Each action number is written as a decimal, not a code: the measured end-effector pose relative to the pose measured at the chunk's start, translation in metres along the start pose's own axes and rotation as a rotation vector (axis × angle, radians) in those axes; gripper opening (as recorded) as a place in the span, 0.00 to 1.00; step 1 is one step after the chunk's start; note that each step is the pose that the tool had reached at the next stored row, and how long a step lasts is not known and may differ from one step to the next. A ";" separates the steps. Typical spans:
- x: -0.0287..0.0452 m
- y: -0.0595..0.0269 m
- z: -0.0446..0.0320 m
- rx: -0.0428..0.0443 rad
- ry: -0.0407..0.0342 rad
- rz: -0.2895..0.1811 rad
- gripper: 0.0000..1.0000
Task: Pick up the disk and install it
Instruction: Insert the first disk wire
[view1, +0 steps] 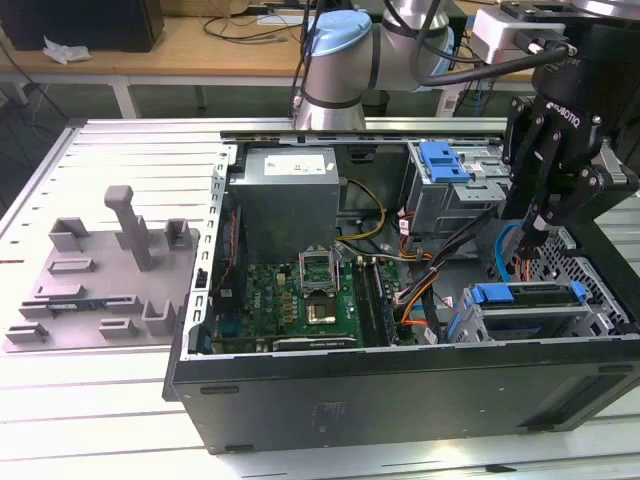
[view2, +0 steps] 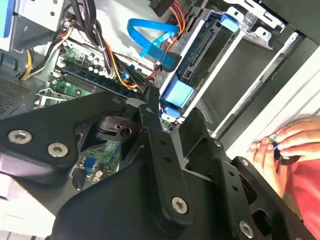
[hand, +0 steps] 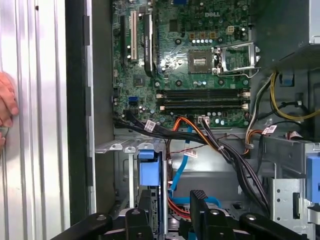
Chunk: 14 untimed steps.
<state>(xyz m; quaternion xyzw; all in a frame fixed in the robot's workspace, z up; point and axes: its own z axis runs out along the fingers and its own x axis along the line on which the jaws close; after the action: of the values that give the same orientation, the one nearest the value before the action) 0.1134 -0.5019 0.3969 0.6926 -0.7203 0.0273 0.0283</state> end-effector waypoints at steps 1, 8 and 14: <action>-0.0001 0.0000 0.0000 -0.0018 0.0000 0.024 0.44; -0.0140 -0.0018 -0.0011 -0.0042 0.0163 0.069 0.44; -0.0318 -0.0072 -0.0025 -0.0040 0.0639 0.069 0.44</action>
<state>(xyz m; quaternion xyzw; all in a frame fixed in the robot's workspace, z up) 0.1218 -0.4703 0.3969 0.6662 -0.7424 0.0489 0.0517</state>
